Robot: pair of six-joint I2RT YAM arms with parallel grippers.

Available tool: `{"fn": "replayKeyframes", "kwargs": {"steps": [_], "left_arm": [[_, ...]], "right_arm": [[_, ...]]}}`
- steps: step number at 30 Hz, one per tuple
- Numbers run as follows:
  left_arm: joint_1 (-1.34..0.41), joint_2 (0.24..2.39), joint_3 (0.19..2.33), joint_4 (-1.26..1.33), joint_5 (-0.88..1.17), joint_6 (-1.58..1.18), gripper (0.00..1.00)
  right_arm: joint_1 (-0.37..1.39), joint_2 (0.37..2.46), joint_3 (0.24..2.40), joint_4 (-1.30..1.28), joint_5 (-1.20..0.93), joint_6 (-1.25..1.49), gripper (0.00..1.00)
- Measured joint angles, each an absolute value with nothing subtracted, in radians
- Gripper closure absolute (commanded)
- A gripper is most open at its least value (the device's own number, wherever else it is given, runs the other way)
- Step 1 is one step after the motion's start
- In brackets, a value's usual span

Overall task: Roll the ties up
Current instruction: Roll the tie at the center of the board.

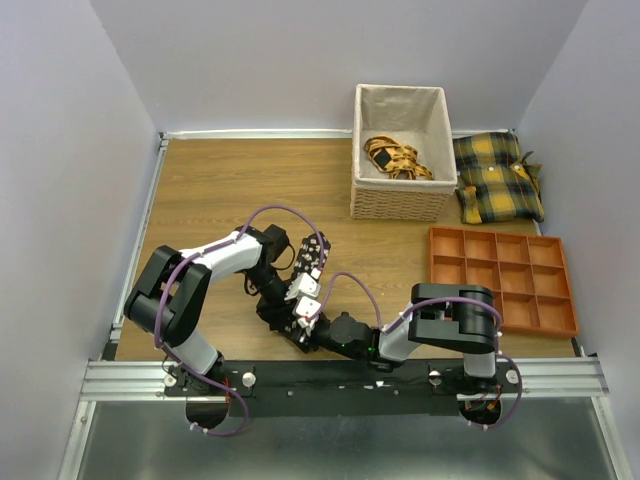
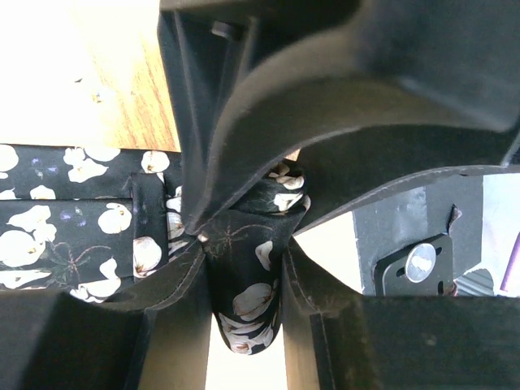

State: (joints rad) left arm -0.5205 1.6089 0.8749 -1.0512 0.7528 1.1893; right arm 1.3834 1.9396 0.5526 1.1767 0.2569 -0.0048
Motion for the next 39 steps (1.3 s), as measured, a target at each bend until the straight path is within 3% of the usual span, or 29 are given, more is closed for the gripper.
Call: {"fn": "replayKeyframes", "kwargs": {"steps": [1,6,9,10,16,22,27,29,30,31,35,39], "left_arm": [[-0.521,1.609,0.875,-1.052,0.752,1.19,0.99],[-0.52,1.609,0.875,-1.06,0.741,1.193,0.96],[-0.52,1.609,0.875,-1.06,0.737,1.186,0.83],[-0.52,1.609,0.875,-1.059,0.737,1.183,0.74],[-0.521,1.605,0.875,-1.038,0.714,1.122,0.54],[-0.521,1.571,0.852,-1.001,0.689,1.052,0.42],[-0.518,1.561,0.843,-0.985,0.682,1.021,0.39],[-0.514,1.559,0.841,-0.986,0.682,1.02,0.41],[-0.511,1.559,0.841,-0.987,0.684,1.021,0.47],[-0.508,1.559,0.841,-0.988,0.685,1.021,0.72],[-0.5,1.559,0.841,-1.037,0.703,1.023,0.95],[-0.49,1.559,0.841,-1.065,0.708,1.048,0.98]], "right_arm": [[1.383,1.94,0.553,1.175,0.253,-0.005,0.64],[1.382,1.944,0.57,1.153,0.245,0.0,0.74],[1.382,1.945,0.571,1.151,0.245,0.007,0.82],[1.382,1.945,0.572,1.15,0.245,0.011,0.86],[1.379,1.945,0.585,1.121,0.237,0.064,0.99],[1.38,1.945,0.584,1.116,0.234,0.115,0.99],[1.381,1.943,0.576,1.121,0.226,0.157,0.99],[1.382,1.943,0.575,1.123,0.222,0.161,0.99],[1.381,1.943,0.575,1.123,0.221,0.167,0.99],[1.381,1.943,0.575,1.123,0.221,0.169,0.99],[1.382,1.943,0.577,1.122,0.221,0.156,0.99],[1.387,1.936,0.587,1.097,0.221,0.157,0.93]]}}
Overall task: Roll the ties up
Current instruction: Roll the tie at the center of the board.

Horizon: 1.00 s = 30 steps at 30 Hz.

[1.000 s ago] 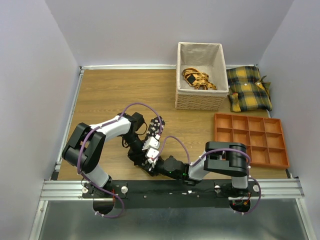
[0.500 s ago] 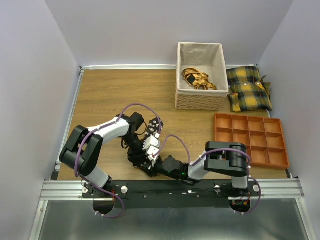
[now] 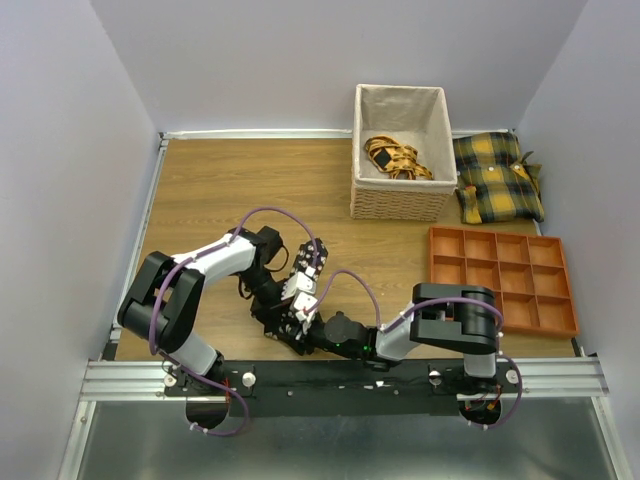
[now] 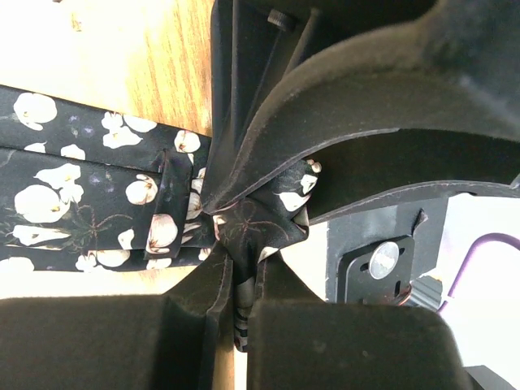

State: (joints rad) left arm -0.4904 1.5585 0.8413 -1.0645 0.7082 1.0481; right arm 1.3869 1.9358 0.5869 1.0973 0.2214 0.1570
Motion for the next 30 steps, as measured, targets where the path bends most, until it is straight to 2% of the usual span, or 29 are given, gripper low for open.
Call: {"fn": "replayKeyframes", "kwargs": {"steps": [3,7,8,10,11,13,14,17,19,20,24,28,30], "left_arm": [[-0.49,1.559,0.84,-1.071,0.713,1.052,0.98],[-0.488,1.558,0.831,-1.076,0.72,1.054,0.91],[-0.488,1.558,0.829,-1.076,0.722,1.051,0.83],[-0.488,1.558,0.828,-1.075,0.723,1.043,0.75],[-0.488,1.558,0.828,-1.074,0.723,1.04,0.66],[-0.487,1.558,0.828,-1.074,0.722,1.028,0.58],[-0.485,1.558,0.828,-1.073,0.72,1.023,0.47],[-0.484,1.558,0.828,-1.06,0.707,1.013,0.36],[-0.484,1.558,0.828,-1.056,0.7,1.01,0.34],[-0.483,1.558,0.828,-1.053,0.695,1.007,0.27],[-0.483,1.558,0.838,-1.061,0.688,0.989,0.13],[-0.483,1.558,0.85,-1.071,0.673,0.994,0.12],[-0.483,1.558,0.852,-1.075,0.67,0.999,0.17]], "right_arm": [[1.388,1.929,0.588,1.085,0.223,0.158,0.88],[1.393,1.926,0.589,1.076,0.223,0.169,0.94],[1.394,1.926,0.588,1.076,0.221,0.173,0.95],[1.394,1.926,0.588,1.076,0.218,0.183,0.99],[1.394,1.926,0.589,1.076,0.218,0.187,0.99],[1.394,1.926,0.592,1.07,0.217,0.206,0.99],[1.394,1.926,0.595,1.067,0.216,0.215,0.99],[1.394,1.927,0.596,1.064,0.205,0.262,0.99],[1.394,1.927,0.595,1.065,0.196,0.286,0.99],[1.394,1.928,0.595,1.067,0.191,0.297,0.99],[1.394,1.929,0.586,1.082,0.183,0.335,0.99],[1.394,1.93,0.58,1.099,0.171,0.366,0.99],[1.394,1.935,0.58,1.11,0.165,0.37,0.99]]}}
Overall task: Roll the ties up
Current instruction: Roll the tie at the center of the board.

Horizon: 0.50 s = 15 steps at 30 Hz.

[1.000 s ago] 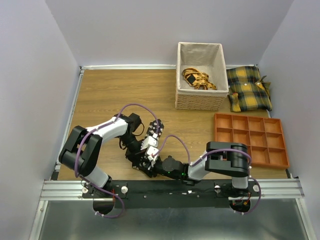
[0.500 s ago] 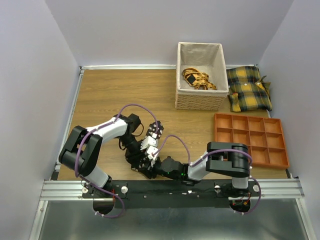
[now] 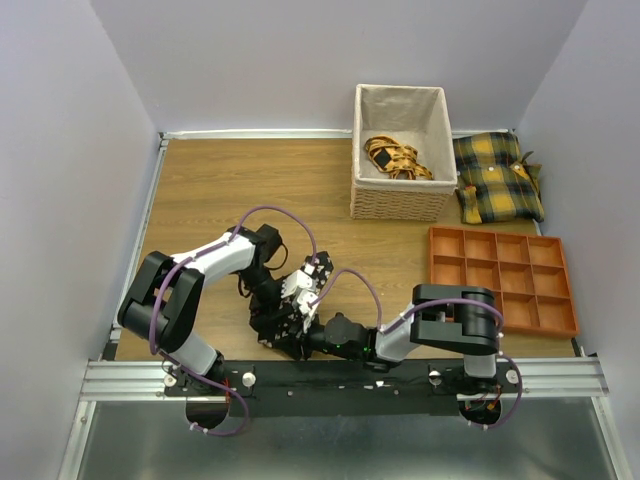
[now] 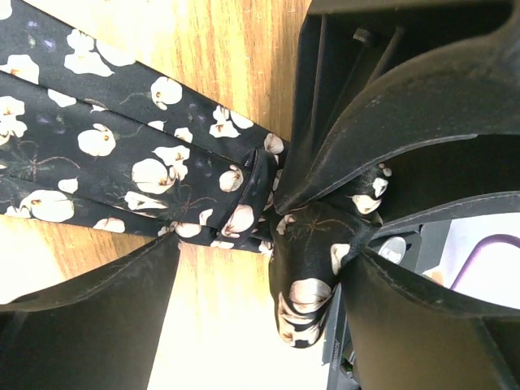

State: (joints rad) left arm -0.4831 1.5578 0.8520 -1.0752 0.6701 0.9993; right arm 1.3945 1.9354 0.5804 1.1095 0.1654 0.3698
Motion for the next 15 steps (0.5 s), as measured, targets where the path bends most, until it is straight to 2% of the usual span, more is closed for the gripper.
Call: {"fn": "replayKeyframes", "kwargs": {"steps": [1,2,3,5,10,13,15], "left_arm": [[-0.483,1.558,0.852,-1.077,0.669,1.003,0.22],[-0.482,1.558,0.852,-1.078,0.667,1.004,0.45],[-0.481,1.558,0.852,-1.079,0.663,1.004,0.58],[-0.479,1.558,0.847,-1.087,0.665,0.985,0.72],[-0.474,1.558,0.833,-1.135,0.692,0.958,0.77],[-0.473,1.558,0.83,-1.136,0.696,0.963,0.7],[-0.473,1.558,0.829,-1.135,0.697,0.969,0.7]], "right_arm": [[1.395,1.939,0.58,1.115,0.165,0.37,0.99],[1.395,1.942,0.58,1.118,0.164,0.37,0.99],[1.395,1.946,0.581,1.12,0.164,0.369,0.99],[1.395,1.953,0.582,1.123,0.17,0.358,0.99],[1.399,1.948,0.591,1.094,0.185,0.341,0.99],[1.403,1.941,0.601,1.069,0.197,0.341,0.99],[1.405,1.94,0.609,1.063,0.203,0.342,0.99]]}}
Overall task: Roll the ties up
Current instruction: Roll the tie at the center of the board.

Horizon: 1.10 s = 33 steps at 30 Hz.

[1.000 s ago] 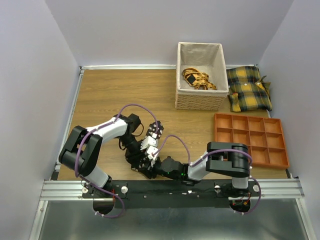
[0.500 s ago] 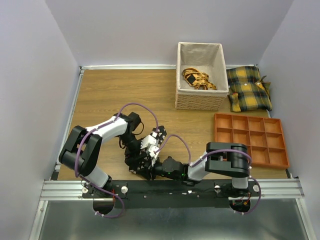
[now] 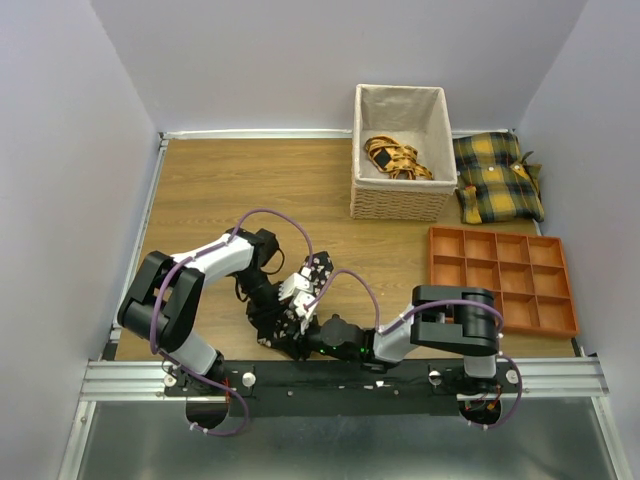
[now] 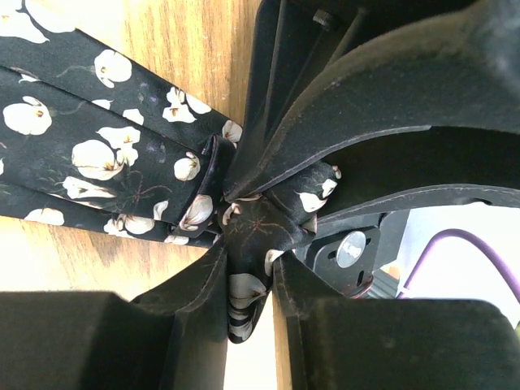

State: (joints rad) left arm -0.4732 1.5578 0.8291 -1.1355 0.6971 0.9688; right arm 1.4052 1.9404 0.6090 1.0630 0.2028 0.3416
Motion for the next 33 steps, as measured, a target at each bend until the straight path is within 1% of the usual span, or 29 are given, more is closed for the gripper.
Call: {"fn": "replayKeyframes", "kwargs": {"steps": [2,6,8,13,19,20,22,23,33], "left_arm": [[-0.473,1.558,0.829,-1.135,0.697,0.975,0.71],[-0.477,1.557,0.83,-1.123,0.701,0.967,0.73],[-0.48,1.555,0.83,-1.104,0.701,0.954,0.71],[-0.499,1.541,0.83,-1.058,0.708,0.902,0.7],[-0.537,1.534,0.829,-1.009,0.703,0.887,0.7],[-0.537,1.531,0.829,-1.005,0.7,0.887,0.69],[-0.537,1.523,0.828,-0.994,0.692,0.887,0.69],[-0.537,1.521,0.828,-0.99,0.689,0.888,0.68],[-0.567,1.497,0.828,-0.936,0.677,0.889,0.68]], "right_arm": [[1.409,1.935,0.613,1.048,0.212,0.345,0.92],[1.415,1.913,0.63,0.979,0.245,0.359,0.69],[1.42,1.893,0.644,0.915,0.274,0.373,0.6],[1.422,1.847,0.638,0.841,0.312,0.387,0.47],[1.423,1.794,0.598,0.809,0.299,0.392,0.42],[1.423,1.791,0.599,0.801,0.299,0.392,0.36],[1.423,1.782,0.602,0.783,0.299,0.392,0.35],[1.423,1.779,0.603,0.778,0.299,0.392,0.24],[1.423,1.704,0.574,0.719,0.278,0.385,0.24]]}}
